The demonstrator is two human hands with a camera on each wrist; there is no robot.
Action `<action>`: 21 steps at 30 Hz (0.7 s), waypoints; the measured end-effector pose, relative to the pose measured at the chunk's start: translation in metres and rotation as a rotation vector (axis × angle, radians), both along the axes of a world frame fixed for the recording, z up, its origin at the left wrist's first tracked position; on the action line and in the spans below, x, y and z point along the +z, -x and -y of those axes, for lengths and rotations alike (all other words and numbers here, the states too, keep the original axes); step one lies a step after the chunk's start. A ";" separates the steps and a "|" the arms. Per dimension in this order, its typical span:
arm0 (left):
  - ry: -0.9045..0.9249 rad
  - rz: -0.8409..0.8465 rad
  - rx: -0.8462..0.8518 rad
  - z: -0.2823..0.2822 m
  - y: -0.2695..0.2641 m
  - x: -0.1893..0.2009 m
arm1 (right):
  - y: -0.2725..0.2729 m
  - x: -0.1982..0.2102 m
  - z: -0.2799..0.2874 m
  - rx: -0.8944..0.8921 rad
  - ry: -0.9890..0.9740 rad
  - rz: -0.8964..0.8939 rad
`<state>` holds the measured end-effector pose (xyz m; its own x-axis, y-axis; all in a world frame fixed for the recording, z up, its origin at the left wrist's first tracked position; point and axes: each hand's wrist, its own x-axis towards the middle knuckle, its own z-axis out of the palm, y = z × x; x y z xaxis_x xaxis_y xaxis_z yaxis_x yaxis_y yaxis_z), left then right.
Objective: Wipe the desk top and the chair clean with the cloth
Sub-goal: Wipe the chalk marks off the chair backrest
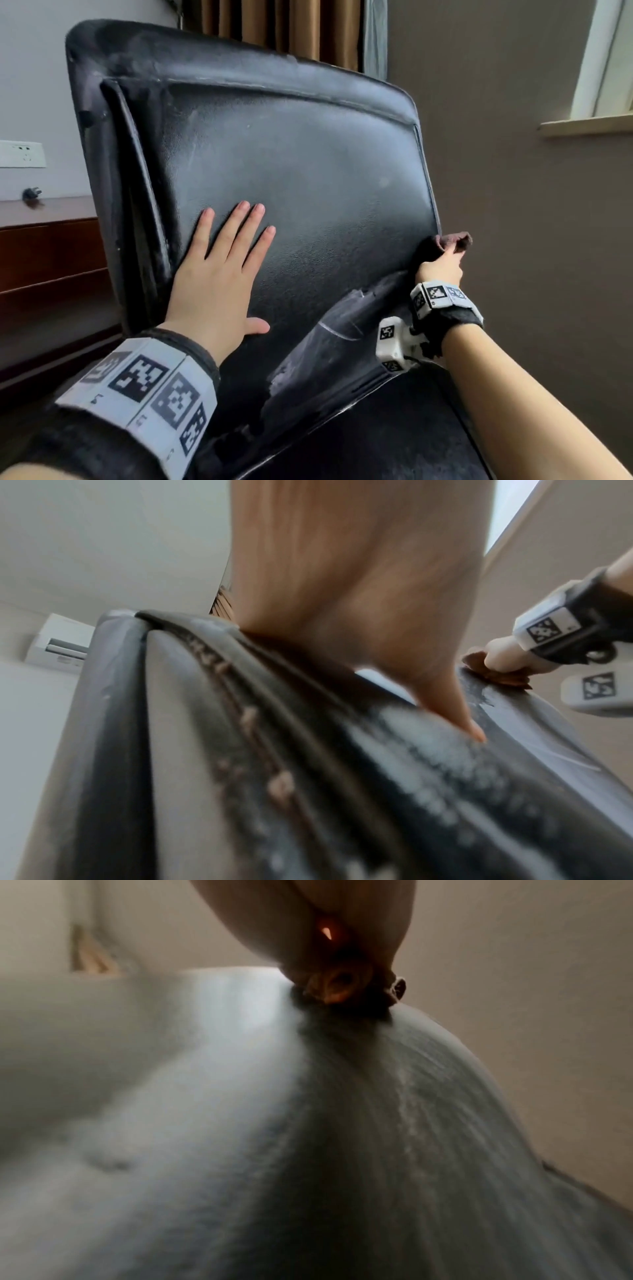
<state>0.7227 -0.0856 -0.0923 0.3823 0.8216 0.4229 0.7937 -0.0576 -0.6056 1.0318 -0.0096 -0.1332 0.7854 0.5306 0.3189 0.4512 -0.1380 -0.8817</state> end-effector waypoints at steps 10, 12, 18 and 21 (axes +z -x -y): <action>-0.030 0.009 -0.003 0.002 0.000 -0.003 | 0.048 -0.070 0.024 0.080 0.186 -0.083; -0.037 0.011 -0.007 0.000 0.000 -0.003 | 0.080 -0.059 0.031 0.165 0.065 0.056; -0.036 0.045 -0.026 -0.002 -0.002 -0.004 | 0.196 -0.093 0.082 0.712 -0.096 0.486; -0.036 0.039 -0.039 -0.001 -0.001 -0.004 | 0.162 -0.085 0.068 0.722 -0.258 0.479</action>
